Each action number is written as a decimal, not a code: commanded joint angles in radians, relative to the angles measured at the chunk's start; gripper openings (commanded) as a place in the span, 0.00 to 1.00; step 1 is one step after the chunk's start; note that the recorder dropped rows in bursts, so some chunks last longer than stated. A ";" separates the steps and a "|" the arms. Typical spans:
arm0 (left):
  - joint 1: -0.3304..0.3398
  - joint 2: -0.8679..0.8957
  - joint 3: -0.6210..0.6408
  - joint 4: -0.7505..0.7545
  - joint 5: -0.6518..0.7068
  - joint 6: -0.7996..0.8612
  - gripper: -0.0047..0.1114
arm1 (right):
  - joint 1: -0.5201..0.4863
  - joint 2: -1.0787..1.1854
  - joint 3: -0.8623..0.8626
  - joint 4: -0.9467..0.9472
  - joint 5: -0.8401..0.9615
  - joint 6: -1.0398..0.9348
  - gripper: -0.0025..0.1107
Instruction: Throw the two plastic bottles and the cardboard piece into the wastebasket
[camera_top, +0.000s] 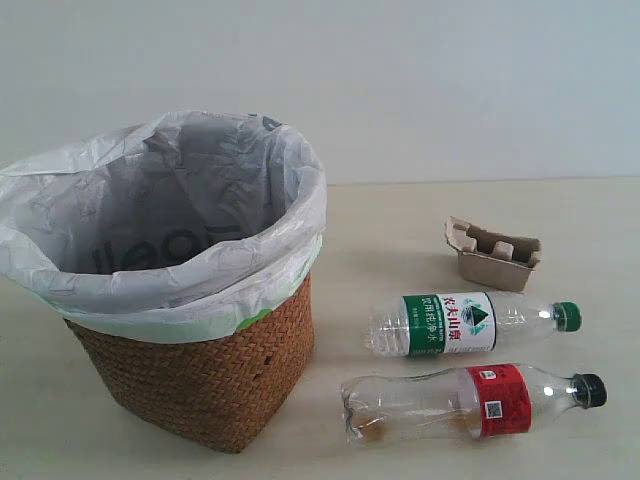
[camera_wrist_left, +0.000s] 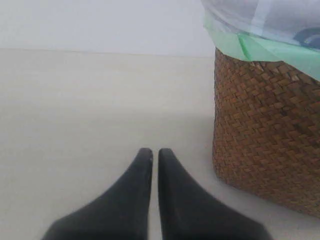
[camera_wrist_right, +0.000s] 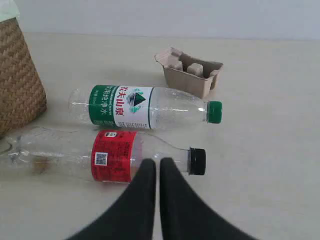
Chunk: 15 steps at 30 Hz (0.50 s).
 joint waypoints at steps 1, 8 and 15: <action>0.003 -0.002 0.004 0.006 0.001 0.005 0.07 | -0.005 -0.005 0.000 -0.005 -0.005 0.000 0.02; 0.003 -0.002 0.004 0.006 0.001 0.005 0.07 | -0.005 -0.005 0.000 -0.005 -0.005 0.000 0.02; 0.003 -0.002 0.004 0.006 0.001 0.005 0.07 | -0.005 -0.005 0.000 0.087 -0.001 0.192 0.02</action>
